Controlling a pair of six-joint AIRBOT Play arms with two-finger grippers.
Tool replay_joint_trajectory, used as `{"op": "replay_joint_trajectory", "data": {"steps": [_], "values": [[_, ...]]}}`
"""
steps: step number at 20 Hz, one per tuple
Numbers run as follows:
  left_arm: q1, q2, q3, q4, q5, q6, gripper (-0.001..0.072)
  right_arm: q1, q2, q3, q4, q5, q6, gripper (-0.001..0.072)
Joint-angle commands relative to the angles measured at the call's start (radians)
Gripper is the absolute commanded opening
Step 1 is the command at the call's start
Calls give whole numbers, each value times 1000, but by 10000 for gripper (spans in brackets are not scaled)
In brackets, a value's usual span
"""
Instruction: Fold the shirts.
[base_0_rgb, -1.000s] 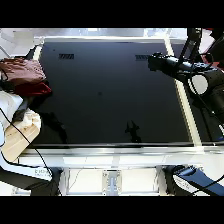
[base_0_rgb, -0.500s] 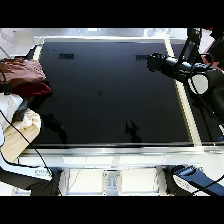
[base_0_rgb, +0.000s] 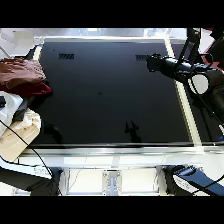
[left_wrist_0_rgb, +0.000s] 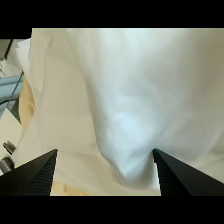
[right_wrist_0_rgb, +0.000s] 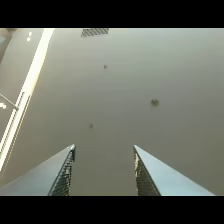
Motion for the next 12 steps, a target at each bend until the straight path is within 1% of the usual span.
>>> {"op": "replay_joint_trajectory", "data": {"steps": [1, 2, 3, 4, 6, 7, 8, 9, 10, 12], "values": [[65, -5, -10, -220, 64, -18, 699, 0, 0, 0, -1, 11, 0, 423], [80, -16, -12, -310, 105, -13, 672, 0, 0, 0, 0, 11, 0, 423], [89, -26, -12, -378, 140, -2, 623, 0, 0, 0, 8, 13, 0, 423], [92, -33, -12, -426, 184, 5, 623, 0, 0, 0, 23, 14, 0, 423], [87, -43, -12, -473, 259, 5, 623, 0, 0, 0, 33, 13, 0, 423], [84, -45, -12, -489, 273, 5, 607, 0, 0, 0, 38, 13, 0, 423], [80, -45, -12, -492, 272, 5, 295, 0, 0, 0, 42, 13, 0, 423], [79, -44, -11, -492, 267, 13, 43, 0, 0, 0, 45, 13, 0, 423], [77, -39, -11, -492, 242, 14, 15, 0, 0, 0, 45, 13, 0, 423], [76, -11, -11, -497, 179, 25, 13, -1, 1, 1, 43, -5, 0, 423]]}}
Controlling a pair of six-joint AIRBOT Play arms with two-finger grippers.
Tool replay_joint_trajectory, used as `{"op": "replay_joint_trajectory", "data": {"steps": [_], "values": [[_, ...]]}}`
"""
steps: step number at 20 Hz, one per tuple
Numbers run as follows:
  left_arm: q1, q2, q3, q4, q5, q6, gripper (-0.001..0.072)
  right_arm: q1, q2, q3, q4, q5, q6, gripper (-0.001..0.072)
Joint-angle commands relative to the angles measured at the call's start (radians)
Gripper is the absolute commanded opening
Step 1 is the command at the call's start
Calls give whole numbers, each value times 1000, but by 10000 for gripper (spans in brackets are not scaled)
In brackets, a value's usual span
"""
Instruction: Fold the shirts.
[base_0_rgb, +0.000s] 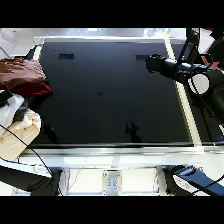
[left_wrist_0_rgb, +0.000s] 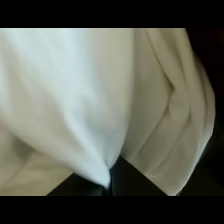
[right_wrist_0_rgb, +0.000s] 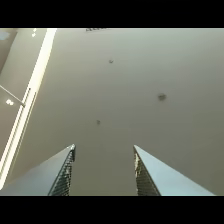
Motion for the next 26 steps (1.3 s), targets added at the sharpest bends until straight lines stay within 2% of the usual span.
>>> {"op": "replay_joint_trajectory", "data": {"steps": [1, 3, 5, 7, 8, 9, 12, 14, 18, 21, 22, 23, 24, 25, 26], "values": [[-1, 45, 2, -53, -73, 29, 13, -1, 3, 2, 4, -43, 0, 420], [-1, 123, 2, -147, -109, 66, 13, -2, 9, 42, -15, -92, 0, 414], [-8, 225, 1, -385, -108, 112, 13, -2, 9, 120, -28, -62, 0, 414], [-51, 314, 1, -672, -106, 236, 13, -2, 10, 194, -32, 25, -16, 414], [-95, 348, 1, -764, -110, 276, 13, -2, 13, 224, -36, 78, -58, 414], [-152, 369, 1, -803, -121, 278, 13, -2, 15, 252, -50, 135, -89, 413], [-404, 379, -5, -811, -183, 278, 13, -2, 15, 352, -103, 304, -157, 413], [-607, 359, -24, -810, -164, 278, 13, -2, 15, 425, -127, 381, -187, 414], [-1009, 224, -33, -790, -21, 278, 13, -2, 15, 542, -144, 484, -234, 414], [-1214, 79, -32, -789, 86, 278, 15, -2, 15, 574, -167, 547, -237, 414], [-1247, 41, -32, -790, 126, 278, 46, -2, 14, 574, -178, 573, -243, 414], [-1254, 21, -28, -790, 157, 278, 282, -2, 13, 574, -186, 605, -271, 414], [-1239, 21, -21, -790, 175, 278, 576, -2, 12, 573, -203, 640, -292, 414], [-1204, 29, -2, -789, 168, 275, 701, -2, 12, 570, -232, 680, -313, 414], [-1159, 46, 16, -789, 144, 274, 703, -2, 12, 562, -275, 719, -324, 414]]}}
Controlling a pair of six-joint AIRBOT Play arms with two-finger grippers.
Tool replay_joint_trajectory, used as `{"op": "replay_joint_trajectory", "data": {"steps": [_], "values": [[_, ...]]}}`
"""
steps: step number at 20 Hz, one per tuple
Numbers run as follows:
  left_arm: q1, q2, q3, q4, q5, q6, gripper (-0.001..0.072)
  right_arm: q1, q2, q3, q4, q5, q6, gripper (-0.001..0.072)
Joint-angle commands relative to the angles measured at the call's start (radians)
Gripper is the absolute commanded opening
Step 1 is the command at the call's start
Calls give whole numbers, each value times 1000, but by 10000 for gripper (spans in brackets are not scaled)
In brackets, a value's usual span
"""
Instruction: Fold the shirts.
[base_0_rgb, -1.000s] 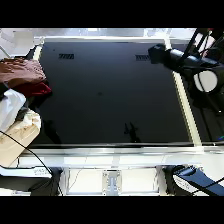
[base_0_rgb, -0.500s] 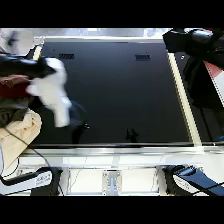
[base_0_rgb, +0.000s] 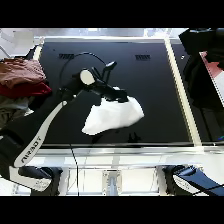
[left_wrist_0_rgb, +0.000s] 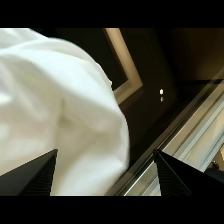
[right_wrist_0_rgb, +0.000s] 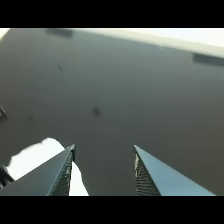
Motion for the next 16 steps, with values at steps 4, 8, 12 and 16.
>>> {"op": "replay_joint_trajectory", "data": {"steps": [4, 8, 12, 16], "values": [[275, 91, 33, 126, -70, -56, 702, -16, -3, -137, -135, 182, -59, 414], [529, 274, -147, 192, -155, -109, 701, -18, -41, -471, 59, -8, -65, 414], [621, 540, -612, 118, -83, -249, 701, 92, -225, -557, 219, -171, -156, 414], [597, 663, -998, -246, 73, -263, 701, 285, -475, -417, 71, -78, -376, 414]]}}
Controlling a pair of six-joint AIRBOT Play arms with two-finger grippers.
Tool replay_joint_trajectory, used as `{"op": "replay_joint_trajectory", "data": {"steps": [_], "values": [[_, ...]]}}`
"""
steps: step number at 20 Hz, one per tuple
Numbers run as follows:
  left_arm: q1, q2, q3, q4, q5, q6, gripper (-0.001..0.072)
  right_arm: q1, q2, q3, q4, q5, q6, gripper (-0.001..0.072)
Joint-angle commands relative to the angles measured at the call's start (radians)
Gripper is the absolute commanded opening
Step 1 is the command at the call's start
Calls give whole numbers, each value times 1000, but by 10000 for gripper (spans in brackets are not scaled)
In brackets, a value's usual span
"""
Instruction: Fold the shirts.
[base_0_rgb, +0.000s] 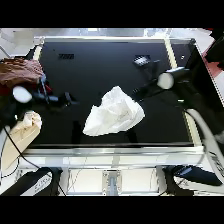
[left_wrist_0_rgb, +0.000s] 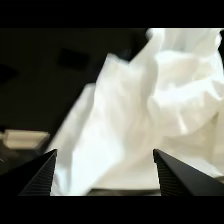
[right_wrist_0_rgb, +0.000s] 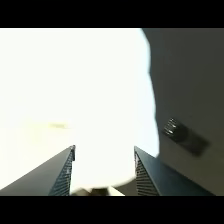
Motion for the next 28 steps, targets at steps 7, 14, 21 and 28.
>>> {"op": "replay_joint_trajectory", "data": {"steps": [7, 14, 21, 28], "values": [[-158, 111, -431, -397, 239, -95, 701, 211, -304, 208, -149, -24, -244, 415], [-201, 113, -470, -387, 267, -128, 701, 280, -331, 209, -13, -72, -242, 415], [-201, 206, -472, -254, 248, -183, 701, 303, -415, 208, -6, -38, -238, 415], [-201, 167, -479, -117, 406, -273, 700, 300, -450, 232, -176, -107, -191, 414]]}}
